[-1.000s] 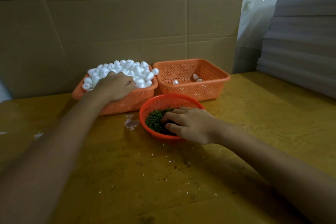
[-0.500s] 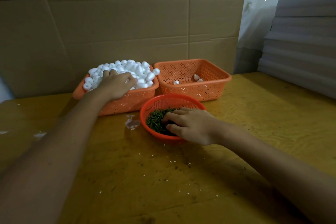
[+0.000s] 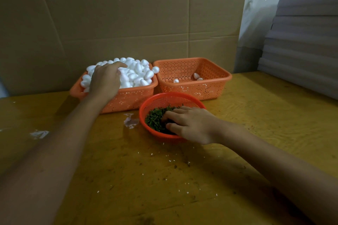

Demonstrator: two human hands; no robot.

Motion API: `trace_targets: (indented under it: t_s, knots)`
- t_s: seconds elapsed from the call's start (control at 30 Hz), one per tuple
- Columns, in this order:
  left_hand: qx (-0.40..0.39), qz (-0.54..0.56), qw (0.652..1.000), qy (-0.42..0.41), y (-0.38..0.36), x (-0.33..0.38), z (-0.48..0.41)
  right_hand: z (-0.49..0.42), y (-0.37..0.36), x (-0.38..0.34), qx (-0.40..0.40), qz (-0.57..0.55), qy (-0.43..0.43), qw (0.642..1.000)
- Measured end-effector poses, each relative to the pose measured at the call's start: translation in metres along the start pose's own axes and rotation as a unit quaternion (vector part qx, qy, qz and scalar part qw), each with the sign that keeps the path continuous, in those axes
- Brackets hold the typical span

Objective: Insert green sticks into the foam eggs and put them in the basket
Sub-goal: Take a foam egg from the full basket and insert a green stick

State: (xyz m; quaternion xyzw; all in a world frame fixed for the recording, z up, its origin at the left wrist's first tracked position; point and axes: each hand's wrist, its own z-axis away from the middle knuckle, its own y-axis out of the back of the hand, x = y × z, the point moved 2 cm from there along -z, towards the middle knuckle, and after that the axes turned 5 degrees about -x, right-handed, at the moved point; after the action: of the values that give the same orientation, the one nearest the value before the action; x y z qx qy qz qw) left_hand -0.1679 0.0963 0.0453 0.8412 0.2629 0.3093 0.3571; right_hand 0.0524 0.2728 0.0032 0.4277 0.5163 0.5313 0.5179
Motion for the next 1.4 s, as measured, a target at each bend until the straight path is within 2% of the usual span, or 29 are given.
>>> trace_targets:
  t_s: [0.23,0.4,0.57,0.7,0.8,0.9,1.03,1.23,1.4]
  knots:
    - [0.074,0.091,0.992,0.039,0.004,-0.007,0.005,0.000,0.001,0.000,-0.001,0.001,0.000,1.000]
    - [0.070,0.123,0.989,0.031,0.006,-0.008,0.013,0.000,0.000,-0.001,-0.002,0.004,0.003,1.000]
    - [0.109,0.172,0.978,0.035,0.010,-0.002,0.018,0.000,0.000,0.000,-0.006,0.001,0.000,1.000]
    - [0.178,0.261,0.944,0.090,0.020,0.009,0.021,0.001,0.001,-0.001,-0.006,0.001,-0.004,1.000]
    - [0.199,0.375,0.897,0.123,0.024,0.023,0.024,0.001,0.001,-0.002,-0.008,0.006,-0.004,1.000]
    - [0.148,0.490,0.851,0.119,0.021,0.046,0.033,0.002,0.002,-0.003,-0.012,0.009,-0.003,1.000]
    - [0.017,0.601,0.791,0.116,0.003,0.075,0.054,0.002,0.002,-0.004,-0.011,0.013,-0.006,1.000]
    - [-0.108,0.666,0.724,0.143,-0.023,0.114,0.081,0.003,0.002,-0.005,-0.011,0.010,-0.013,1.000]
    - [-0.144,0.661,0.728,0.109,-0.028,0.125,0.094,0.004,0.003,-0.006,-0.009,-0.001,-0.003,1.000]
